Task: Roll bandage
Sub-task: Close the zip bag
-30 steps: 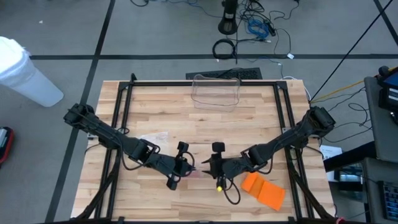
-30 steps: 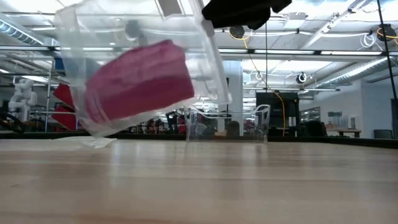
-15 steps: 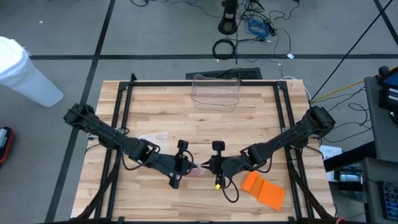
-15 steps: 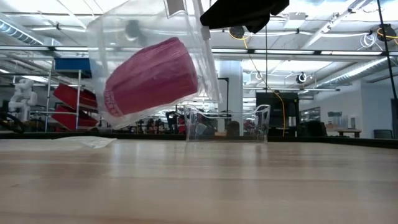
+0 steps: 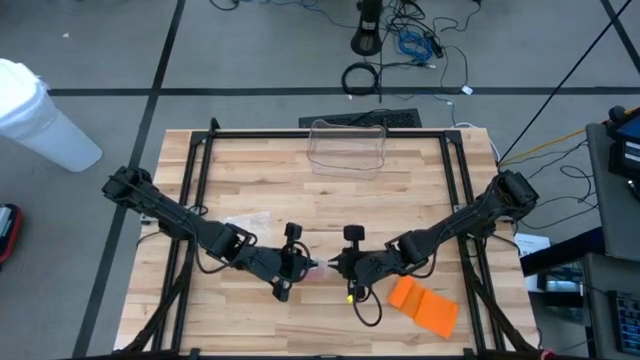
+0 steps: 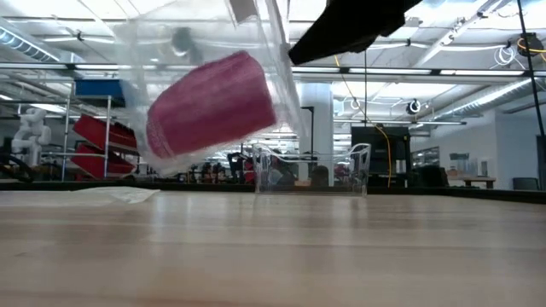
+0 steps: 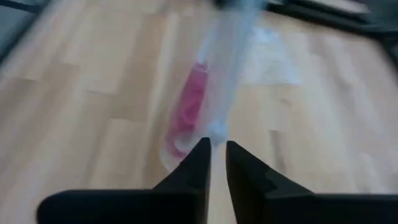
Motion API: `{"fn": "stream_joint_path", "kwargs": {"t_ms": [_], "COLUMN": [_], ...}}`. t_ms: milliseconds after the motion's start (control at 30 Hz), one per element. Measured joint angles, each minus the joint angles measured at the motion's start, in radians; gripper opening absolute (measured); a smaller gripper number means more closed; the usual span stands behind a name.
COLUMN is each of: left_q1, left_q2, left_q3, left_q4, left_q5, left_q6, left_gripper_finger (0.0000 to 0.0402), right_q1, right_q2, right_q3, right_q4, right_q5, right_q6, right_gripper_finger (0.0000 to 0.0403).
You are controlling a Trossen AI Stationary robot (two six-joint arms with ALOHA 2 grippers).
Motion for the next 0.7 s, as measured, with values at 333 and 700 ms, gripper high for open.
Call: {"fn": "stream_joint_path", "kwargs": {"t_ms": [333, 700], "left_q1": [-0.003, -0.003], "left_q2": [0.0, 0.0], "left_q3": [0.0, 0.0], "left_q4": [-0.05, -0.047], "left_q5": [0.0, 0.0], "left_q6": [0.019, 0.019], "left_gripper_finger": [0.0, 0.0], "right_q1": [0.006, -0.033], "right_q2": [0.003, 0.058], "right_q3": [0.0, 0.0], "right_q4": [0.022, 0.113], "right_q5": [-0.001, -0.012], "right_q6": [-0.015, -0.051], "right_gripper_finger": [0.0138, 0.016]}}
